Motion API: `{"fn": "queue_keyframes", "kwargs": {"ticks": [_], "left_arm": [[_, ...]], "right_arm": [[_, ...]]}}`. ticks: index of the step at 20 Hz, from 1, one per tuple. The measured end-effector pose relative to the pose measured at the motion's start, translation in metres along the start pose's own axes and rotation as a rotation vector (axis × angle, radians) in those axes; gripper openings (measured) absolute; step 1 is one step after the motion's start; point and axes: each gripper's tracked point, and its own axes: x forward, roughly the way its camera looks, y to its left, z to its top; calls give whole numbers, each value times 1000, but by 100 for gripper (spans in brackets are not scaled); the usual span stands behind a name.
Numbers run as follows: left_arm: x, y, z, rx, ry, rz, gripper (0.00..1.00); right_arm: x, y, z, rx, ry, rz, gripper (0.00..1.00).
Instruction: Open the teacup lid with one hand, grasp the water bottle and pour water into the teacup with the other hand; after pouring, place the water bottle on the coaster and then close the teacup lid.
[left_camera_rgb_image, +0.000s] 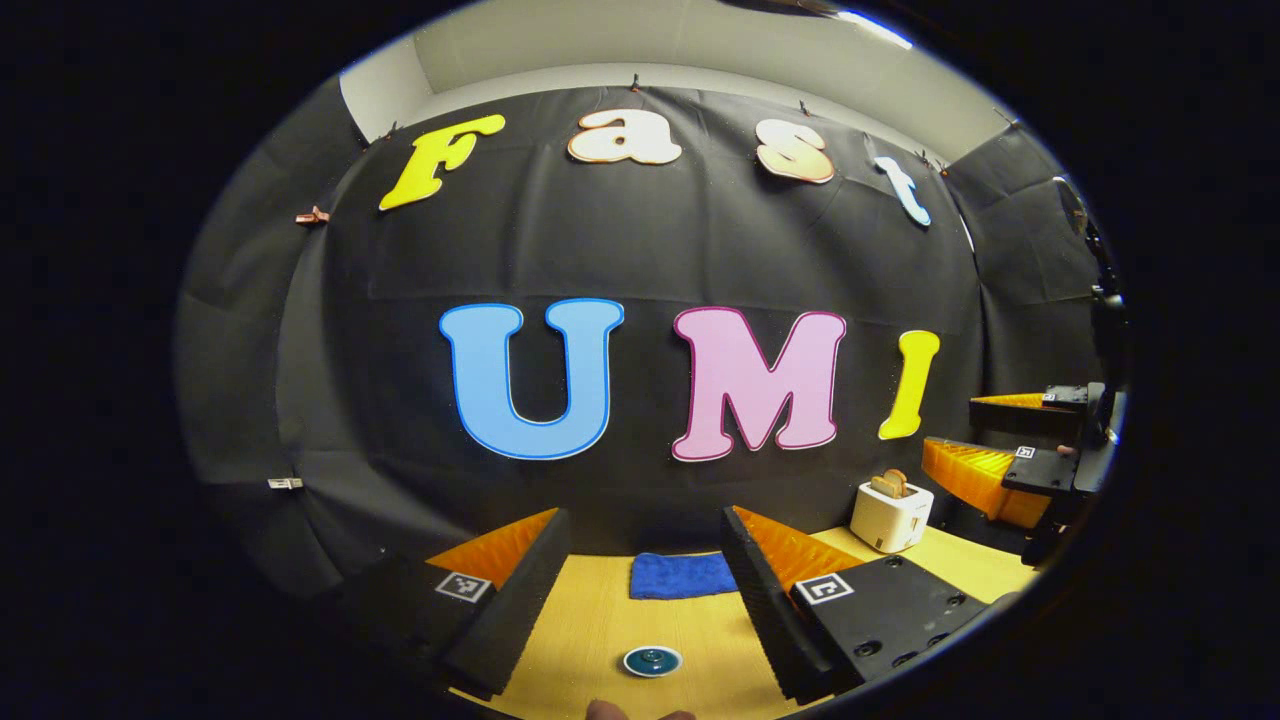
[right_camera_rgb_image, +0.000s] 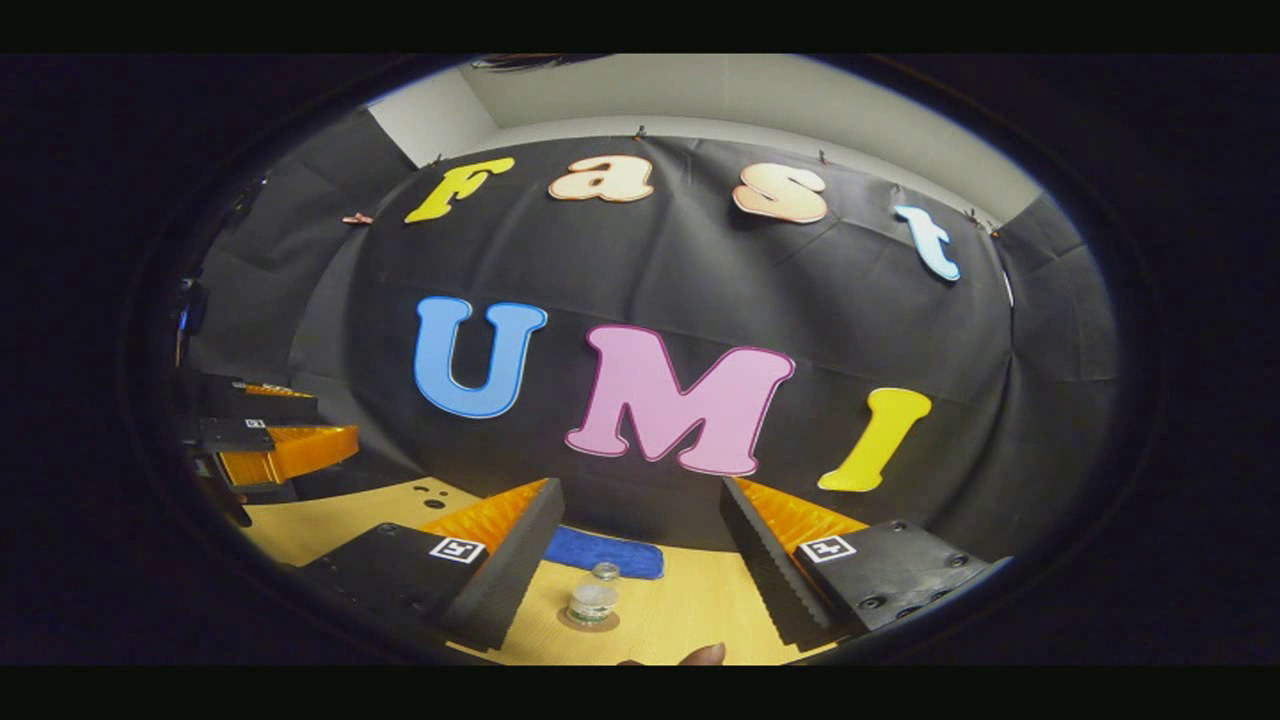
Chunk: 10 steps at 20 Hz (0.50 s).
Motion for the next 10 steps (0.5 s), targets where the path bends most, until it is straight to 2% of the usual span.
{"fn": "queue_keyframes", "kwargs": {"ticks": [4,6,10], "left_arm": [[21,-1,-31,18,19,-4,96],[32,-1,-51,20,20,3,94],[52,-5,-112,34,38,12,94]], "right_arm": [[12,9,-40,-3,32,17,96],[18,13,-67,-7,51,22,98],[26,18,-134,-8,96,20,98]]}}
